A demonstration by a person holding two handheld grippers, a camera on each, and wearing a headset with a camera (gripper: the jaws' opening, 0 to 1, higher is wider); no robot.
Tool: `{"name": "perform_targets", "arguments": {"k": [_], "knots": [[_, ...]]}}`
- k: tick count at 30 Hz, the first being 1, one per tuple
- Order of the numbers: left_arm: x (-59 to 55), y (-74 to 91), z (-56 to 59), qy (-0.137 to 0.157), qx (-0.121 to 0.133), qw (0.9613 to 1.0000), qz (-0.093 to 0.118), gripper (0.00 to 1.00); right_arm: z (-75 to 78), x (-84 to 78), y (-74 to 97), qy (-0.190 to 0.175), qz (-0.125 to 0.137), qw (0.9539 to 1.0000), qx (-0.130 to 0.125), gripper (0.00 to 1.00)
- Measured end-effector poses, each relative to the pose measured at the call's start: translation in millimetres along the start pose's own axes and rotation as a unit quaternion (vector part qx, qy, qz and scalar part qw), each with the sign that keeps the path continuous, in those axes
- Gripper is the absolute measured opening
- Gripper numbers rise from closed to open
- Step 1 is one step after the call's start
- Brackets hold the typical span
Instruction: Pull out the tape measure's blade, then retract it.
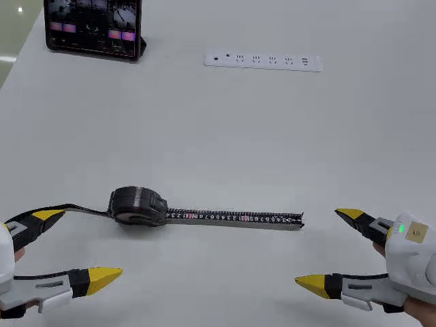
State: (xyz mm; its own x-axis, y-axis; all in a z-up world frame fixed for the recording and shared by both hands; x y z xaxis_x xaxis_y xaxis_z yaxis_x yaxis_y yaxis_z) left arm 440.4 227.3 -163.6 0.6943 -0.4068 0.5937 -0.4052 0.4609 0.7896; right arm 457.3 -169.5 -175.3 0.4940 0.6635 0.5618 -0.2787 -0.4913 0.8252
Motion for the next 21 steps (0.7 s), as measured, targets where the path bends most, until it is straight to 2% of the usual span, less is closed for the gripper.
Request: {"name": "perform_targets", "arguments": {"k": [21], "knots": [[-11.2, 6.2, 10.0, 0.013, 0.000, 0.9999, -0.001, 0.87, -5.8, -15.4, 9.2, -0.023, 0.007, 0.9997, -0.009, 0.87]]}}
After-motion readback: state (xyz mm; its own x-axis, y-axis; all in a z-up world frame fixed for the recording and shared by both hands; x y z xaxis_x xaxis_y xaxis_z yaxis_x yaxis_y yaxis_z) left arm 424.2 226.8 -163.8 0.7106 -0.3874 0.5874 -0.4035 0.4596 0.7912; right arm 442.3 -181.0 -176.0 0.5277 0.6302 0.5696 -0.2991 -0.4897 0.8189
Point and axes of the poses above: the centre of the closed fingertips' face, and the gripper's own axes: y roughly backward along the fingers, z roughly to its right, x roughly out of its top, the point moved 6 cm from there along y, roughly backward along the fingers, and after that the axes turned 13 degrees about -z, right-handed, at the moved point
